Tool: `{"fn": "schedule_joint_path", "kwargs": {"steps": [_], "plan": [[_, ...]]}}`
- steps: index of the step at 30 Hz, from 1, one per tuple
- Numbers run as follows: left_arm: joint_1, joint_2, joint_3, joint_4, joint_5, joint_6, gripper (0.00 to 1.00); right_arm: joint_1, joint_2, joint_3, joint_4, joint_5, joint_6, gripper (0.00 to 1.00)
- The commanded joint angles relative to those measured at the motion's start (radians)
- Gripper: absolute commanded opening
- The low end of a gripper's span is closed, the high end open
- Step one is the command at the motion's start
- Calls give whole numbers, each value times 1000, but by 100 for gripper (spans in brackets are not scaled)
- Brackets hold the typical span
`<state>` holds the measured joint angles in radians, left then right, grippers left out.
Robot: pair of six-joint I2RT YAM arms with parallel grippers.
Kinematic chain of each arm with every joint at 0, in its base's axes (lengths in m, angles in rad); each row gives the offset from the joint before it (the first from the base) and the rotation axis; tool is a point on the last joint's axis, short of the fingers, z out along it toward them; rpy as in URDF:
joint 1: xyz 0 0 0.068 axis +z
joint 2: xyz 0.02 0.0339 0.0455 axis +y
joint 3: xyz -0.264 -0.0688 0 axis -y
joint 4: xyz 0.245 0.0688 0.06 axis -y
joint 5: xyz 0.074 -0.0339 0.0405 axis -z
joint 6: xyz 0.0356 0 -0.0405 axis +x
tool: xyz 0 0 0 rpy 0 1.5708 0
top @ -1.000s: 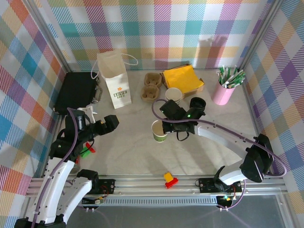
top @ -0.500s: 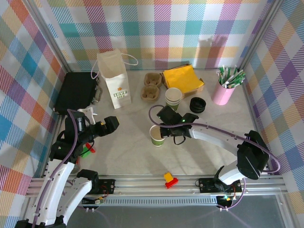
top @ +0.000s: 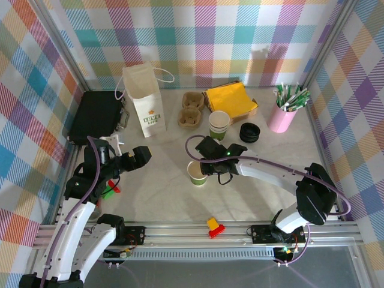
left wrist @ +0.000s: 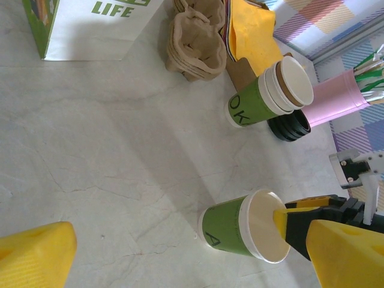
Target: Pack the takeout coffee
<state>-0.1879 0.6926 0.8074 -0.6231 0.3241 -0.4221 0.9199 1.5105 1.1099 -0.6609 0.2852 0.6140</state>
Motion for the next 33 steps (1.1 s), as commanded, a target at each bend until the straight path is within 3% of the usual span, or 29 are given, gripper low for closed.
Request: {"fn": "schedule_joint_path", "kwargs": {"steps": [1, 9, 13, 17, 22, 28, 33], "plan": [[-5, 2, 36, -9, -9, 11, 98, 7, -35, 90, -98, 30, -6, 43], [-5, -6, 94, -67, -142, -12, 98, 7, -174, 191, -240, 132, -77, 51], [-6, -53, 75, -12, -122, -30, 95, -11, -231, 222, -288, 243, -135, 60], [-6, -75, 63, -6, -139, -29, 90, -144, -264, 237, -305, 227, -184, 64], [-6, -52, 51, 17, -46, -7, 87, -372, -248, 236, -238, 120, -253, 66], [-7, -41, 53, 29, -12, 1, 90, -549, -73, 322, -208, 22, -243, 68], [-7, -38, 54, 37, 12, -4, 90, -613, 105, 430, -216, -24, -212, 67]]}}
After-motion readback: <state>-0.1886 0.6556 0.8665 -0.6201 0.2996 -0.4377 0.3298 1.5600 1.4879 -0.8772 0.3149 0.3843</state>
